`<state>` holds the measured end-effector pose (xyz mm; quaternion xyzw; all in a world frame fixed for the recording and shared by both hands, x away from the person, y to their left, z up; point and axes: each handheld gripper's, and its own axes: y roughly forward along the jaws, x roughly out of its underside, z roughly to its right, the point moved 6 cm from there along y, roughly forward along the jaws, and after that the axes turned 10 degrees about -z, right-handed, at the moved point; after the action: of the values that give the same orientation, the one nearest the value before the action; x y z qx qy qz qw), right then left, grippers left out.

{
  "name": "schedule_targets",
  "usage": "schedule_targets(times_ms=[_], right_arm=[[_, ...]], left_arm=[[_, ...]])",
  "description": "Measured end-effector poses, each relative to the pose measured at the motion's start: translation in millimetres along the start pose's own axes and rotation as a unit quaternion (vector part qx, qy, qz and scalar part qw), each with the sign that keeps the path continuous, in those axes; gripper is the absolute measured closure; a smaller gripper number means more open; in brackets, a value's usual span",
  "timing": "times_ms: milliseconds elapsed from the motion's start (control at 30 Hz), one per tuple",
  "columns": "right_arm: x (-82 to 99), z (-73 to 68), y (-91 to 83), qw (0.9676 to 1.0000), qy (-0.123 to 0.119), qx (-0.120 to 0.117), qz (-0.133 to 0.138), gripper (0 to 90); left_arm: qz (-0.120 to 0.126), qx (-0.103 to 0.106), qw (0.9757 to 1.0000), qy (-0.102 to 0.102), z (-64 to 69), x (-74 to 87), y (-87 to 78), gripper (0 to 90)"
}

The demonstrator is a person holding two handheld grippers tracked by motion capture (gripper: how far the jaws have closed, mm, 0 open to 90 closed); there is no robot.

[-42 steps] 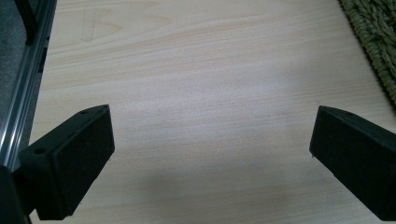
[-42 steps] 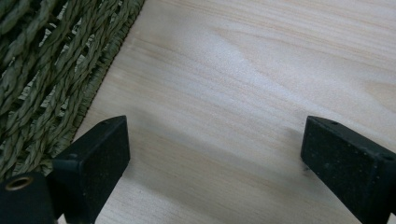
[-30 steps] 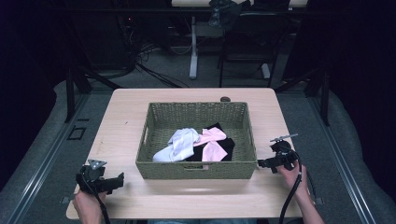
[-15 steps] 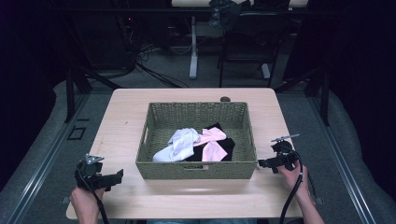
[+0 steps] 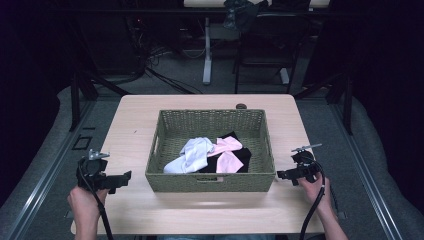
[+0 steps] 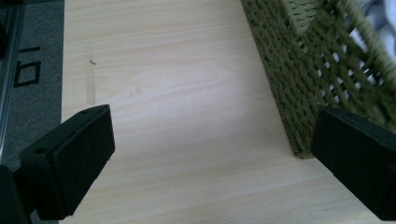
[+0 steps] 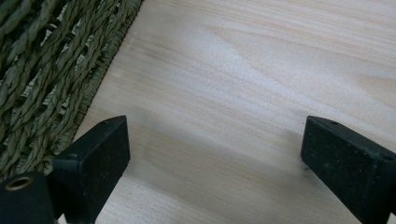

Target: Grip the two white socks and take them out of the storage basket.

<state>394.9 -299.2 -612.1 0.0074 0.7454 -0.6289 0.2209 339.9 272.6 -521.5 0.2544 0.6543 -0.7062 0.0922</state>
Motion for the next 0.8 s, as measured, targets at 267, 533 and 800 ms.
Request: schedule_targets(times_ms=[267, 533, 800], right_arm=[[1.2, 3.2, -1.1, 1.0000, 0.001, 0.007, 0.002, 7.9], [2.2, 4.3, -1.8, 1.0000, 0.006, 0.005, 0.002, 7.8], [1.6, 3.9, -0.9, 1.0000, 0.004, 0.004, 0.002, 7.8]], left_arm=[[-0.002, 0.016, 0.9995, 0.025, 9.3, -33.0, -17.0, 0.4], [-0.008, 0.045, 0.9981, 0.041, 21.6, -58.1, -26.6, 0.4], [-0.028, 0.062, 0.9955, 0.067, 35.3, -83.5, -26.0, 0.4]])
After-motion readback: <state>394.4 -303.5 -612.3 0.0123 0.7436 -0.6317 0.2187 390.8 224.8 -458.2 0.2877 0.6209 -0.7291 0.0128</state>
